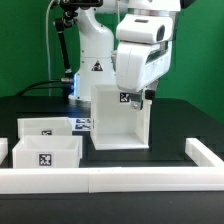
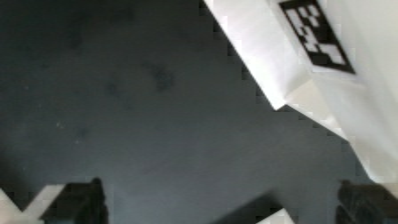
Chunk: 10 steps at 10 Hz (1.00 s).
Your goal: Assemble drawer
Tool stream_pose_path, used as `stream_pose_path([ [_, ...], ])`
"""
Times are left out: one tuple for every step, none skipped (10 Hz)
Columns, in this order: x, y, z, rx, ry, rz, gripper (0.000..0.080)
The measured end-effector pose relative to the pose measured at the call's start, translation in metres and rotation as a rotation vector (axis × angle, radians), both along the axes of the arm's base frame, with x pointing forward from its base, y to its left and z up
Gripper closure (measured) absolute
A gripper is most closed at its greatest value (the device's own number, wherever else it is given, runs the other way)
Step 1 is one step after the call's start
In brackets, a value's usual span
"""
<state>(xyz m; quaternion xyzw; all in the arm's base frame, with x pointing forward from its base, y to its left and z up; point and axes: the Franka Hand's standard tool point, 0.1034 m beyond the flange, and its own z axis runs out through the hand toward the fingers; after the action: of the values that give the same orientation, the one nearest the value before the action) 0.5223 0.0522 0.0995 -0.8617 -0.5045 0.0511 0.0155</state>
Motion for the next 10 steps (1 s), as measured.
stream_pose_path([
  [-0.0001, 0.0001, 0.0000, 0.000, 0.000, 0.001, 0.0150],
  [-0.0001, 0.0001, 0.0000, 0.000, 0.000, 0.001, 0.0150],
  [-0.0001, 0.0001, -0.0001, 0.000, 0.000, 0.000, 0.0150],
  [-0.0001, 0.0000, -0.0005, 0.000, 0.001, 0.000, 0.0150],
  [-0.0002, 0.0000, -0.0007, 0.000, 0.001, 0.000, 0.0150],
  [-0.0003, 0.0000, -0.0009, 0.000, 0.001, -0.014, 0.0150],
  [-0.0008, 0.0012, -0.0006, -0.006, 0.000, -0.077, 0.0150],
  [-0.0021, 0.0038, 0.0000, -0.013, -0.001, -0.157, 0.0150],
  [-0.0017, 0.0063, 0.0006, -0.018, -0.003, -0.274, 0.0150],
  [-0.0012, 0.0072, 0.0008, -0.015, -0.002, -0.343, 0.0150],
])
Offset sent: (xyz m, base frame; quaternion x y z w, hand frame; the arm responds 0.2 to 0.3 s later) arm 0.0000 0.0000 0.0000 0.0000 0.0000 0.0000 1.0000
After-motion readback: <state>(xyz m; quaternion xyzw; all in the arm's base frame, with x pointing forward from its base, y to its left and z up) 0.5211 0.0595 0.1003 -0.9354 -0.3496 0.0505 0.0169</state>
